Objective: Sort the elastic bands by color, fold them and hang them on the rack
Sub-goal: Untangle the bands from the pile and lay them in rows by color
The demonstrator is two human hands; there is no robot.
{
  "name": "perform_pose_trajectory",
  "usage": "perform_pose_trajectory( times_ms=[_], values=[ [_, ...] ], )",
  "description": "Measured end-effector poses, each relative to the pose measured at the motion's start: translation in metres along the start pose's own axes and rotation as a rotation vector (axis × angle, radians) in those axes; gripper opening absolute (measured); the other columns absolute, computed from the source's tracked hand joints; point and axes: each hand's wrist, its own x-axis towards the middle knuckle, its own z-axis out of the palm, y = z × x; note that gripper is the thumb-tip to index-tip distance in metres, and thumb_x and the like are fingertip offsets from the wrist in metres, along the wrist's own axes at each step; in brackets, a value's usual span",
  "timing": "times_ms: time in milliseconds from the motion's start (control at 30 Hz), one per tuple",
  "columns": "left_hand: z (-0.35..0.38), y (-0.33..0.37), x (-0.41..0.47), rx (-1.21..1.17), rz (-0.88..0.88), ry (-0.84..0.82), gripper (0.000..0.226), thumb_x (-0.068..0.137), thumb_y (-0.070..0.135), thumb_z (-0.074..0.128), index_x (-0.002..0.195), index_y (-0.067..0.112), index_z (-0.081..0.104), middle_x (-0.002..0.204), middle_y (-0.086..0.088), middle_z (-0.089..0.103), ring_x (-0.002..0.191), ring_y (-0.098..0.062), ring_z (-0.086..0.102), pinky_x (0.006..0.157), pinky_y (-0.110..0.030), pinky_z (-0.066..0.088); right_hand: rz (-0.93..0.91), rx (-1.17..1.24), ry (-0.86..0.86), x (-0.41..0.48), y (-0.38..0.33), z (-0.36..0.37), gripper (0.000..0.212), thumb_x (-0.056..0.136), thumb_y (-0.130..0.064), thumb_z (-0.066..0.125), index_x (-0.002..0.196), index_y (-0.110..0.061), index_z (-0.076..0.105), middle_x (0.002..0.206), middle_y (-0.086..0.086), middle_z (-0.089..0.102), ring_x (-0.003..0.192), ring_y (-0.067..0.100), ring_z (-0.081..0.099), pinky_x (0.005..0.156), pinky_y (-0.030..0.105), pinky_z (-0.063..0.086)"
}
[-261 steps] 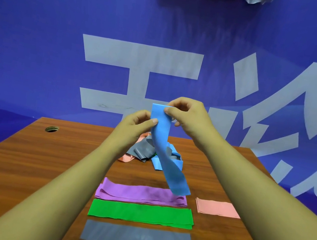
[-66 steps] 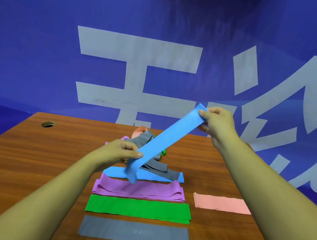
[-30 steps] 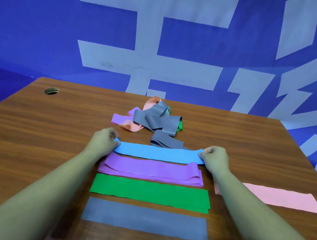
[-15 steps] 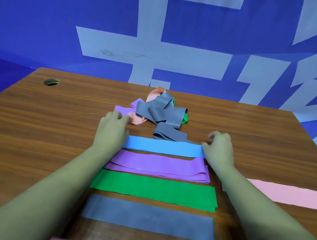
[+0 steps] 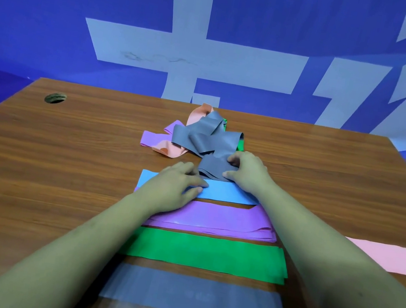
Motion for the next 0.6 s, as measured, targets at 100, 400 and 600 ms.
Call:
perform_pose_trajectory(
  times_ms=[100,400,600],
  values=[
    [0.002,0.002,0.001,-0.013,-0.009,0.013,0.045,0.091,0.047,0.038,0.12,0.029,0.067,0.108,0.005,0.053,0.107,-0.017,0.05,0.095,-0.043,0.045,0.013,-0.02,-0.027,0.006,0.001,0.002,0.032,0.078,-0.03,0.078,0.104,-0.023,0.061,0.103,-0.003,0.063,0.103,0.023,0.056,0.096,0.043,0.044],
    [0.0,0.003,0.002,0.028,0.001,-0.008,0.033,0.093,0.027,0.055,0.124,0.028,0.065,0.113,0.003,0.053,0.109,-0.02,0.049,0.096,-0.041,0.044,-0.092,0.338,0.178,0.003,-0.031,-0.039,0.009,0.081,-0.011,0.065,0.075,-0.013,0.058,0.065,-0.004,0.057,0.062,0.017,0.052,0.059,0.028,0.043],
    [-0.006,0.012,0.001,0.018,-0.054,-0.054,0.034,0.091,0.026,0.057,0.124,0.028,0.065,0.114,0.002,0.053,0.112,-0.02,0.049,0.097,-0.04,0.043,-0.144,0.522,0.375,-0.012,-0.076,-0.104,0.009,0.075,-0.008,0.055,0.079,-0.008,0.064,0.061,0.002,0.063,0.058,0.021,0.059,0.058,0.036,0.052]
  ],
)
